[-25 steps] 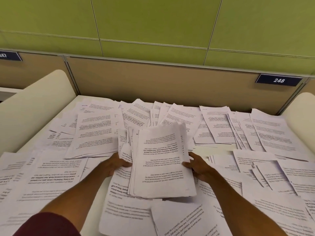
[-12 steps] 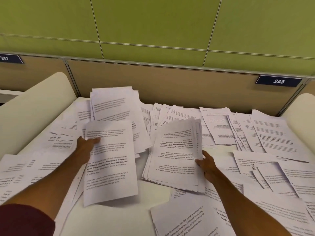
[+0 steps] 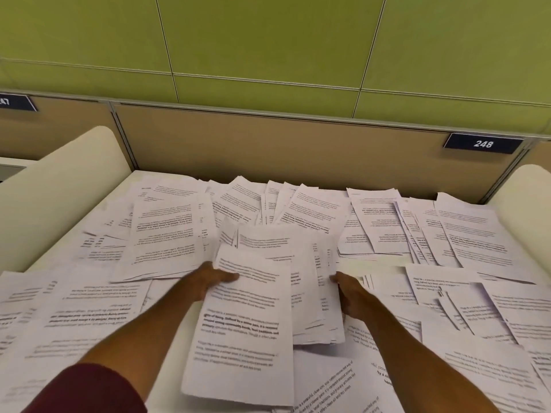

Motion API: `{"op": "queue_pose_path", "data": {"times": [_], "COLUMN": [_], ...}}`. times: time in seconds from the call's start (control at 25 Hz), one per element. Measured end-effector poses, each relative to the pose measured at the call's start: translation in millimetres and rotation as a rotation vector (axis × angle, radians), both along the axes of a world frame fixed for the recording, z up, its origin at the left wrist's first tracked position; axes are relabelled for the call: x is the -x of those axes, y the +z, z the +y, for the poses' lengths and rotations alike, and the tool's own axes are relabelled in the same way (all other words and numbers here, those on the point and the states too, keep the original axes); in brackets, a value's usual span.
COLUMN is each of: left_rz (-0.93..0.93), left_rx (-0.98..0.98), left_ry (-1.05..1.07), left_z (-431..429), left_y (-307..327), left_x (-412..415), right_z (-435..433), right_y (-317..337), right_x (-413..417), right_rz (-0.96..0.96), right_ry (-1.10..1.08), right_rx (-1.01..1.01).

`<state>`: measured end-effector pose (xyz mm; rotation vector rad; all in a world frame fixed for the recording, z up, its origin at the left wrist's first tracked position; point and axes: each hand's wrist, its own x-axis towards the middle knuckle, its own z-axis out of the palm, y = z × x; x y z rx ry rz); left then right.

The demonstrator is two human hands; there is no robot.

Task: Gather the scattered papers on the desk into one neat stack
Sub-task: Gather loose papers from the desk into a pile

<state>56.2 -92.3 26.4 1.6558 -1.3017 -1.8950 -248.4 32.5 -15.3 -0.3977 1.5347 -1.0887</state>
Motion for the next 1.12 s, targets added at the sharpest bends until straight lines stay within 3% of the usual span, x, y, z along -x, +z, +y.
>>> {"op": "queue_pose_path", "data": {"times": [0.08, 0.24, 0.32, 0.48, 0.64, 0.76, 0.96, 1.12], "left_rz": [0.014, 0.018, 0.14, 0.135, 0.213, 0.346, 0.438, 0.487], "left_rx": [-0.014, -0.008, -0.042, 0.077, 0.268, 0.287, 0.612, 0.71], "left_ry": [0.05, 0.086, 0.032, -0.049, 0.056, 0.08, 0.19, 0.265], "left_z": [9.7, 20.5, 22.0, 20.6, 6.8, -11.7, -25.6, -26.4], "left_y": [-13.4, -25.6, -24.4, -29.8, -18.7, 9.0, 69.0, 91.5], "left_x": [16.3, 44.4, 53.7, 49.8, 35.8, 35.2, 58.9, 73.1], "right_z": [-1.8, -2.8, -1.5, 2.0, -1.7, -12.4, -40.7, -49.3], "right_y": [0.8, 3.3, 2.1, 2.2, 15.5, 42.3, 101.4, 129.5], "right_x": [-2.4, -6.7, -6.6, -8.8, -9.1, -7.1, -6.6, -7.9], "right_rz": [-0.034, 0.196, 0.252, 0.201, 0.214, 0.264, 0.335, 0.368], "right_ry": [0.053, 0.306, 0.331, 0.207, 0.108, 0.056, -0.099, -0.159], "right_rx": [0.032, 0.151, 0.195, 0.264, 0.38, 0.47, 0.663, 0.734]}}
